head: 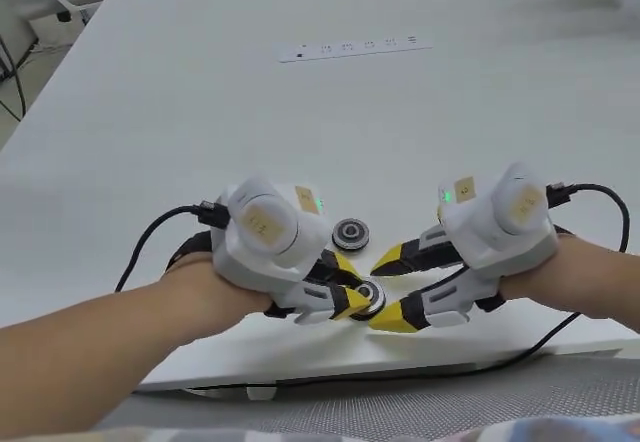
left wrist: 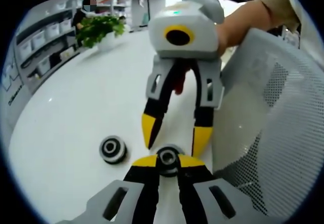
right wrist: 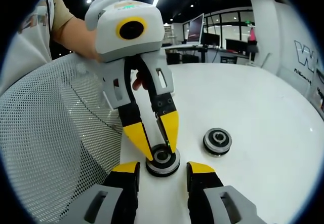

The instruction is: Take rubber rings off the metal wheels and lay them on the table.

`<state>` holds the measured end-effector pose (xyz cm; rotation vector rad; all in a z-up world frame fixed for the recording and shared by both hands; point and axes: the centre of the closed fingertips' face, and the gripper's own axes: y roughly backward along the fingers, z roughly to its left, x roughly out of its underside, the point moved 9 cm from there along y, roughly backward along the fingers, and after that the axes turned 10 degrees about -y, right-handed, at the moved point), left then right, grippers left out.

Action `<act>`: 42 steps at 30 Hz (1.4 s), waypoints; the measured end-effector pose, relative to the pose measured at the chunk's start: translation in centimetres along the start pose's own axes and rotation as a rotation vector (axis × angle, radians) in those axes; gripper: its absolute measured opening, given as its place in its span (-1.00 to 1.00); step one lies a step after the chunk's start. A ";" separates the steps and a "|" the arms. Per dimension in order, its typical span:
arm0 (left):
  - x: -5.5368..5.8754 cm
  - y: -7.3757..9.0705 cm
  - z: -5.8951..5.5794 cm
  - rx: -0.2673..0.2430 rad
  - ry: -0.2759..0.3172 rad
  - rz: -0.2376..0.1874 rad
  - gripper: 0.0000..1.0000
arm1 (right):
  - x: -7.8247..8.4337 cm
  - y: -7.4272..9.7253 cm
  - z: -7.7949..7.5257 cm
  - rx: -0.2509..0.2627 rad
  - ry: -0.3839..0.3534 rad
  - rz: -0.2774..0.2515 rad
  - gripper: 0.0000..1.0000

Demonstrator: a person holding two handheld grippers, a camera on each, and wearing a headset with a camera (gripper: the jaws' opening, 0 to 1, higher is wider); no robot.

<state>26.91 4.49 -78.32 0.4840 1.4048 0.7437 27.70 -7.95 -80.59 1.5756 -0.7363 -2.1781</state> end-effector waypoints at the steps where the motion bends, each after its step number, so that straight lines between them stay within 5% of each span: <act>1: 0.0 0.0 0.0 -0.001 0.001 0.000 -0.73 | 0.0 0.0 0.0 0.001 -0.003 -0.003 -0.31; 42: 0.0 -0.1 -0.2 -0.021 0.019 -0.008 -0.74 | 0.6 0.9 0.1 0.024 -0.006 -0.004 -0.66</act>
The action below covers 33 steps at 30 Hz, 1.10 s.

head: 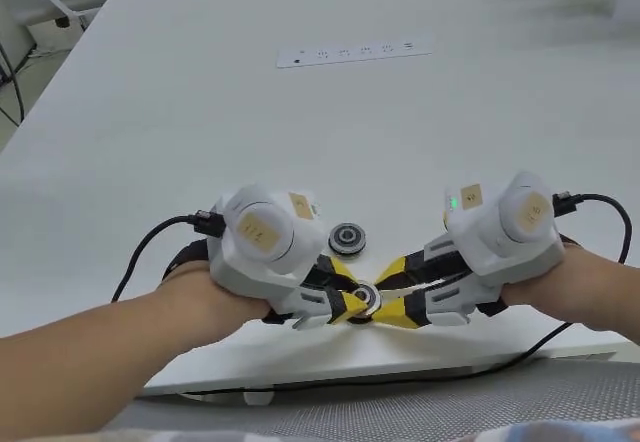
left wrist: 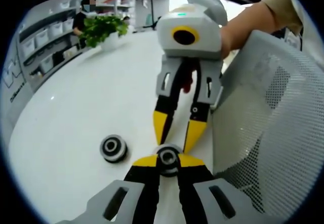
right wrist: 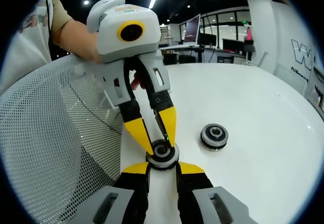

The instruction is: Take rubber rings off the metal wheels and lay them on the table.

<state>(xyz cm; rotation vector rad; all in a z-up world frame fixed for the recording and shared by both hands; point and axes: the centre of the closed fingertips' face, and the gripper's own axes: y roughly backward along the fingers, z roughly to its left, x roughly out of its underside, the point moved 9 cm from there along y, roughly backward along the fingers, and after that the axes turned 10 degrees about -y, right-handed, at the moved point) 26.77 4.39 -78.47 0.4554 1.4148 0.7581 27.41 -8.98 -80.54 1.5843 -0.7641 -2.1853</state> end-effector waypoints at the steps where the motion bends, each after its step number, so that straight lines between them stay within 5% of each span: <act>1: 0.0 0.0 0.0 -0.001 0.001 0.000 -0.74 | 0.0 0.0 0.0 0.001 0.001 0.002 -0.67; 16: 0.1 0.1 0.0 -0.002 0.006 -0.002 -0.74 | 0.3 0.2 -0.3 0.018 -0.021 0.020 -0.85; 33: 0.0 0.1 -0.1 -0.008 0.001 0.005 -0.75 | 0.4 0.4 -0.6 0.019 -0.159 0.008 -1.00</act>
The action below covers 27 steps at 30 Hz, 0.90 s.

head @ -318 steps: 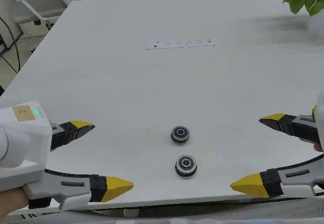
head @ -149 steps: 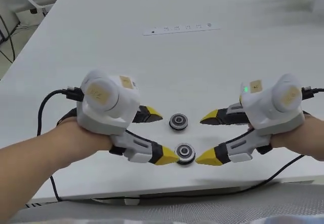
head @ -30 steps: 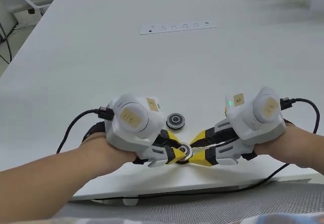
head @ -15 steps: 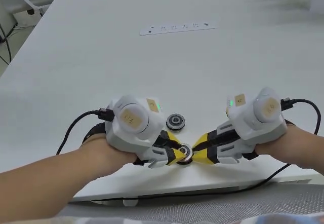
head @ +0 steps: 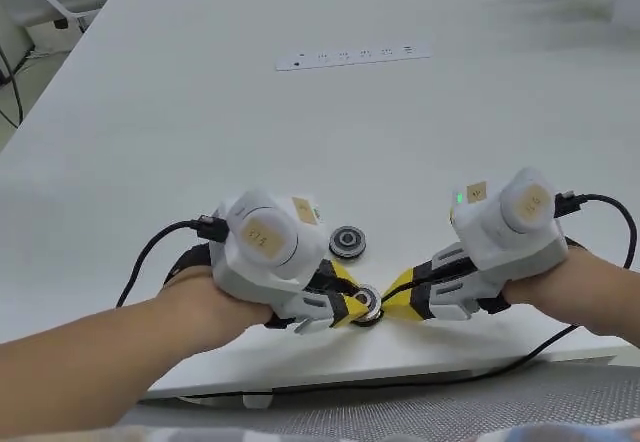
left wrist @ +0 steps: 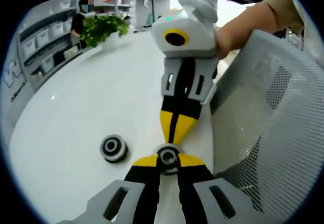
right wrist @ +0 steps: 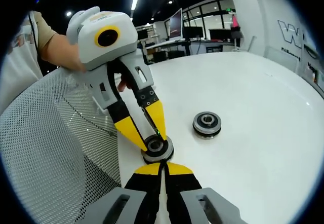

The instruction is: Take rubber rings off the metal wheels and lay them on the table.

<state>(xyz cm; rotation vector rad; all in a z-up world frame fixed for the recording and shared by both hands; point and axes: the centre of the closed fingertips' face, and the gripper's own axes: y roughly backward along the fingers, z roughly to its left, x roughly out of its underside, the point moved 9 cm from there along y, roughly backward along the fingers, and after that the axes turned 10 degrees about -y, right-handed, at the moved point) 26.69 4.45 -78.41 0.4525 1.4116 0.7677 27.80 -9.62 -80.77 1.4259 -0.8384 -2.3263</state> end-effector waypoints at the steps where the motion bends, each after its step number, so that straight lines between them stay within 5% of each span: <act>1: 0.0 0.0 0.0 0.000 -0.001 0.000 -0.75 | 0.0 0.0 0.0 0.000 -0.024 -0.002 -1.00; 22: 0.0 0.0 -0.1 -0.006 -0.003 0.004 -0.75 | 0.0 0.5 0.5 -0.008 -0.175 -0.036 -1.00; 27: -0.1 0.0 -0.1 -0.010 -0.005 0.007 -0.76 | 0.1 0.5 0.2 -0.025 -0.288 -0.066 -1.00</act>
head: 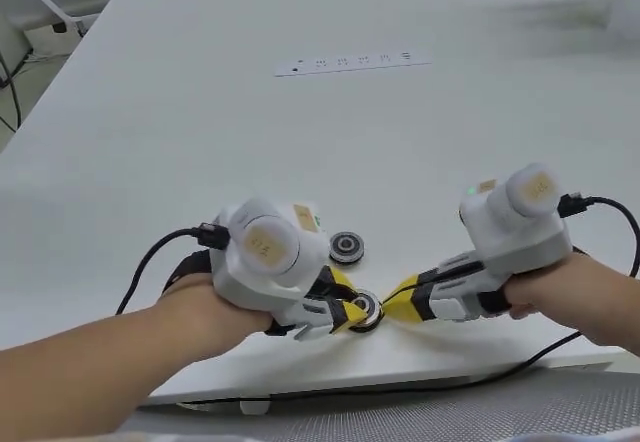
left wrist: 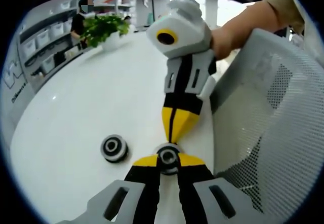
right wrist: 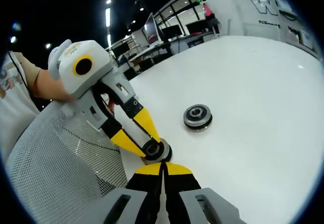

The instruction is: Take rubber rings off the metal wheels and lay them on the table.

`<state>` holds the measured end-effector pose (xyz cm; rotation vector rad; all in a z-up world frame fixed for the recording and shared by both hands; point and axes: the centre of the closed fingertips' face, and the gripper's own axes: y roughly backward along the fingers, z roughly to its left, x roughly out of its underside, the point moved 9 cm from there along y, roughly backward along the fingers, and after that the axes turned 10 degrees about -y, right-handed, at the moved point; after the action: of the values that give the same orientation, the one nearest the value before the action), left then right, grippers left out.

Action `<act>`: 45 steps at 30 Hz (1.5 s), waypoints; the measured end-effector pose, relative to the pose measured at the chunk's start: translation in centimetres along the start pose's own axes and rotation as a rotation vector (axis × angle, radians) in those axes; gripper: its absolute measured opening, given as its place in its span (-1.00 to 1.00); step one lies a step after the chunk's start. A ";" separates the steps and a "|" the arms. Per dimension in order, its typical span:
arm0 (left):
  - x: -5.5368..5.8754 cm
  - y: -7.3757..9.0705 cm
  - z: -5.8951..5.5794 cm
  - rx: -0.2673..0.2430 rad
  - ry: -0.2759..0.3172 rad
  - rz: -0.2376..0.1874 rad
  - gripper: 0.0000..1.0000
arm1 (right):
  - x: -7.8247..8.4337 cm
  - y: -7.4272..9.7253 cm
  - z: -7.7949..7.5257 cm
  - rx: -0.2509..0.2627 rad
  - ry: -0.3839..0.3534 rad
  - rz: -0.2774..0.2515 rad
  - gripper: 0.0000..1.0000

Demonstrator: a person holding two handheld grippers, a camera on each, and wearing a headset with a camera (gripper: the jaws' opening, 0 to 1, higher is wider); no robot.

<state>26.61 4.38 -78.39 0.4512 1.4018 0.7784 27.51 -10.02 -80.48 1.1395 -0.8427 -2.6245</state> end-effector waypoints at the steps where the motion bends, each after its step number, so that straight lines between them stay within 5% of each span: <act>1: 0.0 0.0 0.0 -0.002 -0.001 0.002 -0.76 | 0.1 0.2 -0.1 -0.004 -0.020 -0.009 -1.00; 5: 0.0 0.0 -0.1 -0.005 -0.005 0.007 -0.76 | -0.2 0.4 0.0 -0.037 -0.098 -0.070 -1.00; 45: -0.1 -0.1 -0.1 -0.021 -0.008 0.013 -0.77 | -0.4 -0.4 0.6 -0.094 -0.109 -0.073 -1.00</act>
<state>26.50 4.20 -78.39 0.4473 1.3836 0.8002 27.36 -9.27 -80.12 1.0299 -0.7006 -2.7752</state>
